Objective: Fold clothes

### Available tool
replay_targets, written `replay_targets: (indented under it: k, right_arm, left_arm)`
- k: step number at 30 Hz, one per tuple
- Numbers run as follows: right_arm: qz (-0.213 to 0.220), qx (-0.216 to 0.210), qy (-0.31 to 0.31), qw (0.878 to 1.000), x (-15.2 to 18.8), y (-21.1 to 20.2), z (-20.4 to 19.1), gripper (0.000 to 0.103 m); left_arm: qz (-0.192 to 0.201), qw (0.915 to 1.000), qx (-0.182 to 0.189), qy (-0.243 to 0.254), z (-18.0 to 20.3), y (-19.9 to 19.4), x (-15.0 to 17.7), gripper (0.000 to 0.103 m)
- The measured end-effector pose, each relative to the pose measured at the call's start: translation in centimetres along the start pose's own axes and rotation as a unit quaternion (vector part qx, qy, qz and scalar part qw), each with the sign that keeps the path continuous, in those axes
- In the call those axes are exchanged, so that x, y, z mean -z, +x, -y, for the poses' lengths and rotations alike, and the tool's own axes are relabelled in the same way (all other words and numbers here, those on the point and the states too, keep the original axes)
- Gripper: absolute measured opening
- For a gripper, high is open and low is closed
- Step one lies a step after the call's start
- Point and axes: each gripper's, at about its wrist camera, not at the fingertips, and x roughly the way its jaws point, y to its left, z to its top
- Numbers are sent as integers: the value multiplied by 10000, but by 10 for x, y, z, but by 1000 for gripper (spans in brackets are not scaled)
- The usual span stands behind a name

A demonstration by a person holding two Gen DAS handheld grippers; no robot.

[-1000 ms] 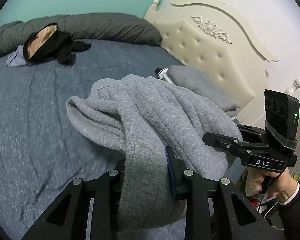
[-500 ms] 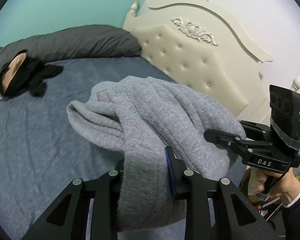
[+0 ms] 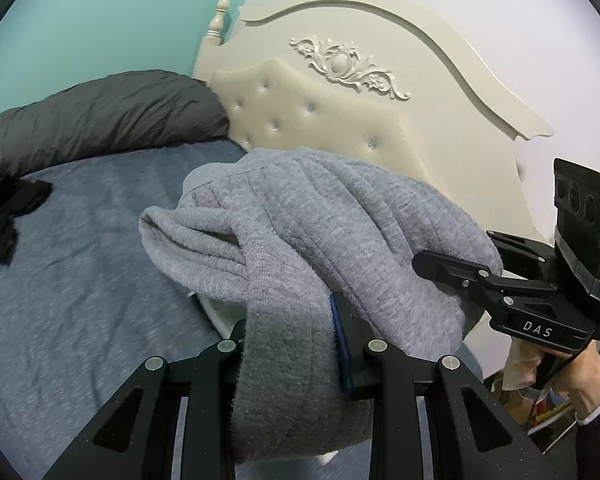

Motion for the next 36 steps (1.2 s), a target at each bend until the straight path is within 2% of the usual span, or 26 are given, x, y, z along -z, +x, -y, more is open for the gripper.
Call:
replay_targets:
  k: [7, 12, 14, 18, 22, 24, 25, 29, 33, 36]
  right_arm:
    - [-116, 426, -215, 9988, 12, 14, 48, 31]
    - [-466, 460, -170, 9977, 45, 44, 73, 31]
    - [-574, 430, 32, 9974, 64, 57, 83, 31]
    - [-551, 270, 537, 9967, 85, 62, 105, 31]
    - [-555, 182, 727, 9956, 90, 60, 110, 32]
    - [-573, 178, 812, 9949, 90, 57, 112, 36]
    - [-577, 189, 848, 9945, 91, 55, 113, 37]
    - [-463, 377, 1108, 9920, 92, 43, 116, 60]
    - [-107, 609, 1341, 9890, 88, 17, 120, 61]
    - [360, 886, 1443, 9849, 75, -5, 120, 61]
  left_arm:
    - [-47, 9998, 49, -170, 24, 63, -3, 30]
    - [-412, 9985, -26, -355, 22, 107, 30, 30]
    - [-558, 9975, -48, -431, 18, 119, 45, 31]
    - [-569, 9962, 185, -633, 7, 121, 57, 33]
    - [-581, 9930, 368, -958, -1, 111, 59, 37]
    - [-547, 9926, 450, -981, -5, 102, 59, 40]
    - [-520, 9932, 422, -957, -8, 96, 59, 44]
    - [-344, 9957, 186, -843, -19, 67, 57, 45]
    - [-38, 9985, -137, -531, -27, 46, 44, 49]
    - [-99, 9992, -225, -311, -20, 49, 37, 49]
